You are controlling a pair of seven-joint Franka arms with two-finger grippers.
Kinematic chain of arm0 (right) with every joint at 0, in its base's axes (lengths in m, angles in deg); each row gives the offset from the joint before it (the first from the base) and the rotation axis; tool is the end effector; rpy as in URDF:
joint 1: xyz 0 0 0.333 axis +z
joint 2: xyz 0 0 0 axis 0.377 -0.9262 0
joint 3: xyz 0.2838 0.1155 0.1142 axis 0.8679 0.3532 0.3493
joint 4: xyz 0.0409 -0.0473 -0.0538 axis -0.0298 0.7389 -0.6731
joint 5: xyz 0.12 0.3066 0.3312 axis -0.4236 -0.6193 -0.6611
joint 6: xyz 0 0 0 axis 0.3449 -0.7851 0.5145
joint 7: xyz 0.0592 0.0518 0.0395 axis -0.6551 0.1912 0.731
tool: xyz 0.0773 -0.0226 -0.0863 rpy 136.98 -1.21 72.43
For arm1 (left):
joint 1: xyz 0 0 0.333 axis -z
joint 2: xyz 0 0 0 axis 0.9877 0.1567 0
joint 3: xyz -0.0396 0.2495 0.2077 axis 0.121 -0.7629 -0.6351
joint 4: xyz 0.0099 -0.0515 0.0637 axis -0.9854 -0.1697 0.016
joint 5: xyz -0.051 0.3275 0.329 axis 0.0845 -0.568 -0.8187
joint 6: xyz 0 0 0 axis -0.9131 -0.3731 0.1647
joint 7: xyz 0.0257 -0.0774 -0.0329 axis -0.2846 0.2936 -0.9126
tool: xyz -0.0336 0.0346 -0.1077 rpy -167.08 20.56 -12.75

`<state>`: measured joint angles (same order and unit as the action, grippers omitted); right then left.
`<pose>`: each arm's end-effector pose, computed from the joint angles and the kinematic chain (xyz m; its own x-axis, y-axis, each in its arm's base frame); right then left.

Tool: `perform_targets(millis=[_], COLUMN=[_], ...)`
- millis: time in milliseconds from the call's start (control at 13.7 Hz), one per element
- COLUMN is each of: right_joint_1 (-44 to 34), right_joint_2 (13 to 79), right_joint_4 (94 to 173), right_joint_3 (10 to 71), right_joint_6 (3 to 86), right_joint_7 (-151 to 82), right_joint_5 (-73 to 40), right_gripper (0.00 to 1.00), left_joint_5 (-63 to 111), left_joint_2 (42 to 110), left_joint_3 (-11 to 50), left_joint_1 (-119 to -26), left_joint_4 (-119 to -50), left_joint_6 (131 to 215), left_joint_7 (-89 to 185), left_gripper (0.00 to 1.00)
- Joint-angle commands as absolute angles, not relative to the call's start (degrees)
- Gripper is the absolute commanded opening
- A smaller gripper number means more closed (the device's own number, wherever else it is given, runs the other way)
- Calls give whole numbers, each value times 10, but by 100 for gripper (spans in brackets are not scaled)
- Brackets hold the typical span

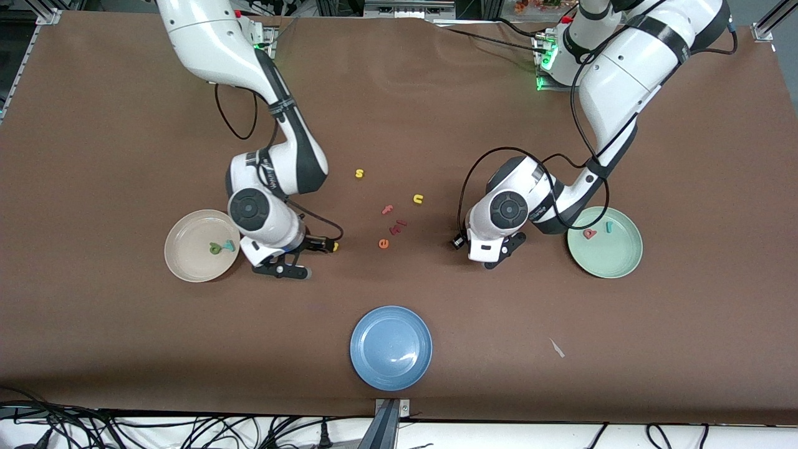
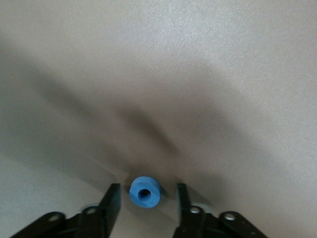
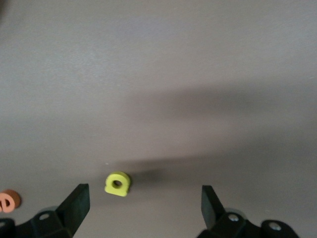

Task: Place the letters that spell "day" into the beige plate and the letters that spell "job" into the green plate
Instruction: 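Grasp the yellow letter with the right gripper while the left gripper grasps blue o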

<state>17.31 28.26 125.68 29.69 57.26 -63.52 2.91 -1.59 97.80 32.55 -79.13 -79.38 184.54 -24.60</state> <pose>0.6854 0.3306 0.1735 0.9883 -0.1457 -0.0444 -0.1472 -0.9885 -0.0343 0.6261 -0.3682 0.1170 0.7256 0.6577 -0.2023 0.6611 -0.7479 -0.0603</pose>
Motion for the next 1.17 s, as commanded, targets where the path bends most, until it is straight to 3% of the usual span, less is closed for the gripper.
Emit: perform_targets(millis=[0, 146, 439, 731, 1097], right_joint_1=[184, 183, 184, 184, 184], right_joint_2=[268, 260, 245, 239, 239], right_joint_4=[1256, 1256, 1256, 1256, 1255], right_joint_3=[297, 311, 320, 321, 322], right_joint_6=[600, 614, 625, 629, 629], right_joint_7=[-664, -671, -671, -670, -670], right_joint_5=[17, 17, -3, -4, -20], right_gripper=[100, 100, 95, 83, 61], left_joint_5=[-15, -15, -15, -15, -6], left_joint_2=[980, 980, 979, 953, 871], left_joint_3=[319, 319, 319, 320, 328], left_joint_1=[-784, -784, -791, -807, -886], left_joint_4=[-791, -791, -788, -781, -781], left_joint_6=[1852, 1852, 1850, 1835, 1712], left_joint_7=[-256, -256, -248, -229, -106], left_gripper=[43, 29, 16, 15, 15])
